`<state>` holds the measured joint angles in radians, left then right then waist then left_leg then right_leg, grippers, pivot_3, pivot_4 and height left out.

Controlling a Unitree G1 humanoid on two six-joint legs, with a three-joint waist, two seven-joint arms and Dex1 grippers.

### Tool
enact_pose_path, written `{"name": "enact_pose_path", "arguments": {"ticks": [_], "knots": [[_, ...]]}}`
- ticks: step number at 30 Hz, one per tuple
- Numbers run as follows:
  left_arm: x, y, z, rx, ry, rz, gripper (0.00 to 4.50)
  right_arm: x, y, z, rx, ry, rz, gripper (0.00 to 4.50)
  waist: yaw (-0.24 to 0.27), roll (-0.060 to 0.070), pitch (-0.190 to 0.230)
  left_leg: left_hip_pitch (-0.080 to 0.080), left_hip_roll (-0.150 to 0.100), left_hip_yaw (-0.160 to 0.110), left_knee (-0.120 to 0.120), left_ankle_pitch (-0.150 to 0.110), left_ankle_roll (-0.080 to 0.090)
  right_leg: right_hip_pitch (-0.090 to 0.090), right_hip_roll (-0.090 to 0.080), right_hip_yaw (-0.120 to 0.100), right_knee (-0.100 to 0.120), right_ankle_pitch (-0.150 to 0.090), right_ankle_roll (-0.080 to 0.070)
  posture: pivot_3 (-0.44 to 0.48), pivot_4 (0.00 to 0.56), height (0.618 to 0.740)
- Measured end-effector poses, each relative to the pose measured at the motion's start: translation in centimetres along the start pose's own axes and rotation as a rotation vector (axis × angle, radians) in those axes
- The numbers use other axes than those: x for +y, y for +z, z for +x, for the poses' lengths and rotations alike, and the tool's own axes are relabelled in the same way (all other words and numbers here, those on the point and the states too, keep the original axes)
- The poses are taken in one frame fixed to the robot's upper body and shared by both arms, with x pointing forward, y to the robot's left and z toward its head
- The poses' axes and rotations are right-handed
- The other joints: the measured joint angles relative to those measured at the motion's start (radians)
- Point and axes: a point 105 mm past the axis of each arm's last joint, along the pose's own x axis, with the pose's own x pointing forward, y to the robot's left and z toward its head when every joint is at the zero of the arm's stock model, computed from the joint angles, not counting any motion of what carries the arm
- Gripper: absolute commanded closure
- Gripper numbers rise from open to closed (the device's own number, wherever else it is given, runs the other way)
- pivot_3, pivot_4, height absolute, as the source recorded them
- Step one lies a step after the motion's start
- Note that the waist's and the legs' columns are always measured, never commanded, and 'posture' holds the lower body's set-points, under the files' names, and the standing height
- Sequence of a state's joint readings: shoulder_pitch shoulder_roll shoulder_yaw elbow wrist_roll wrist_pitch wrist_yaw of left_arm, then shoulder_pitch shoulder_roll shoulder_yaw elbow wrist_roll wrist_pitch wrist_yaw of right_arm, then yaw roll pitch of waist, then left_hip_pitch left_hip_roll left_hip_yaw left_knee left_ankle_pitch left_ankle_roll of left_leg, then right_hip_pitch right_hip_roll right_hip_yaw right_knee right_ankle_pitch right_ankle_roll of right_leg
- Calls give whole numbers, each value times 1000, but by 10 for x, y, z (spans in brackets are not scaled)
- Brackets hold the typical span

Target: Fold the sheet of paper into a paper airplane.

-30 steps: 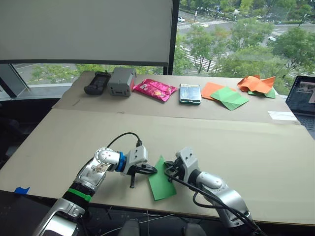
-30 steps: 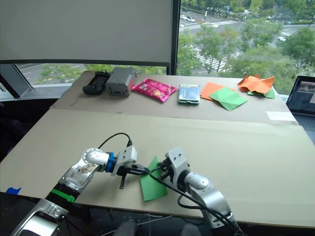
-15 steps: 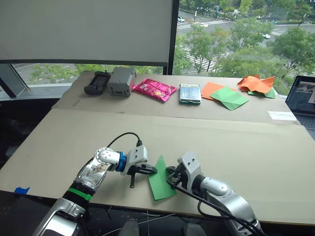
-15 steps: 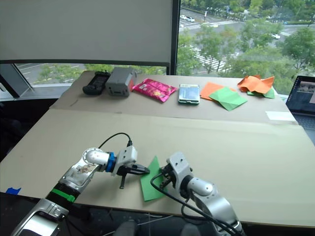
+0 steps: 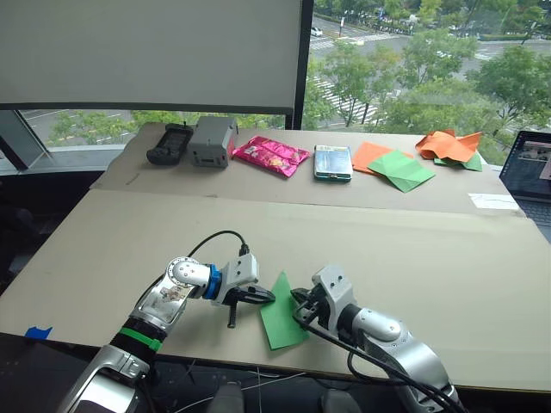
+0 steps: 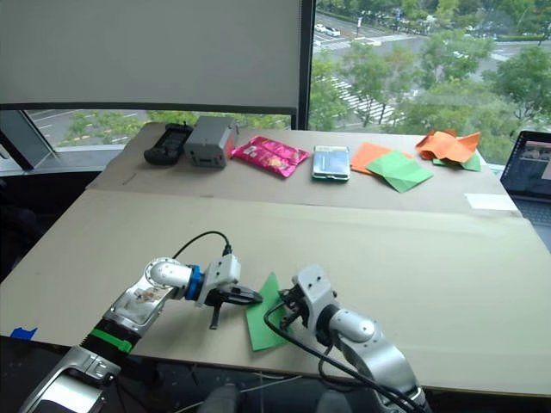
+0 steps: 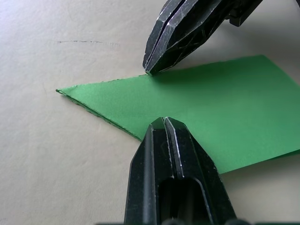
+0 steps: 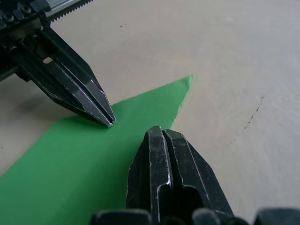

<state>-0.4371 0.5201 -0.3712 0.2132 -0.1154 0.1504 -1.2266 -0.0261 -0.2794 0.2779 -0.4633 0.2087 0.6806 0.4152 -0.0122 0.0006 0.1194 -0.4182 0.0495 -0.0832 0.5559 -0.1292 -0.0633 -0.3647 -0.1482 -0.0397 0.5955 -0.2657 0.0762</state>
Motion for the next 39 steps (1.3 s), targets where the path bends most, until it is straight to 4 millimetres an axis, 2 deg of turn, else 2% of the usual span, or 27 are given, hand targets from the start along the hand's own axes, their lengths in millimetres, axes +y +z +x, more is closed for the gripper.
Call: {"name": "enact_pose_path", "arguments": {"ticks": [4, 10, 20, 39], "knots": [[0, 1, 1, -2, -3, 2, 4481, 0, 4, -1, -19, 10, -5, 4500, 0, 0, 0, -1, 0, 0, 0, 0, 0, 0, 0, 0, 0, 0, 0, 0, 150, 713], [0, 0, 1, -3, -1, 2, 4481, 0, -16, -1, 55, 13, -13, 4500, 0, 0, 0, -1, 0, 0, 0, 0, 0, -1, 0, 0, 0, 0, 0, 0, 150, 713], [-1, 0, 1, -1, 0, -1, 4481, 2, -23, -3, 83, 18, -41, 4500, 0, -1, -1, -1, 0, 0, 0, 0, 0, 0, 0, 0, 0, 0, 0, 0, 150, 713], [-1, -1, 1, 2, -1, -2, 4481, 22, -32, -25, 144, 102, -6, 4500, 0, -3, -1, -1, 0, 0, 0, 0, 0, -1, -1, 0, -1, 0, 0, 0, 150, 713]]}}
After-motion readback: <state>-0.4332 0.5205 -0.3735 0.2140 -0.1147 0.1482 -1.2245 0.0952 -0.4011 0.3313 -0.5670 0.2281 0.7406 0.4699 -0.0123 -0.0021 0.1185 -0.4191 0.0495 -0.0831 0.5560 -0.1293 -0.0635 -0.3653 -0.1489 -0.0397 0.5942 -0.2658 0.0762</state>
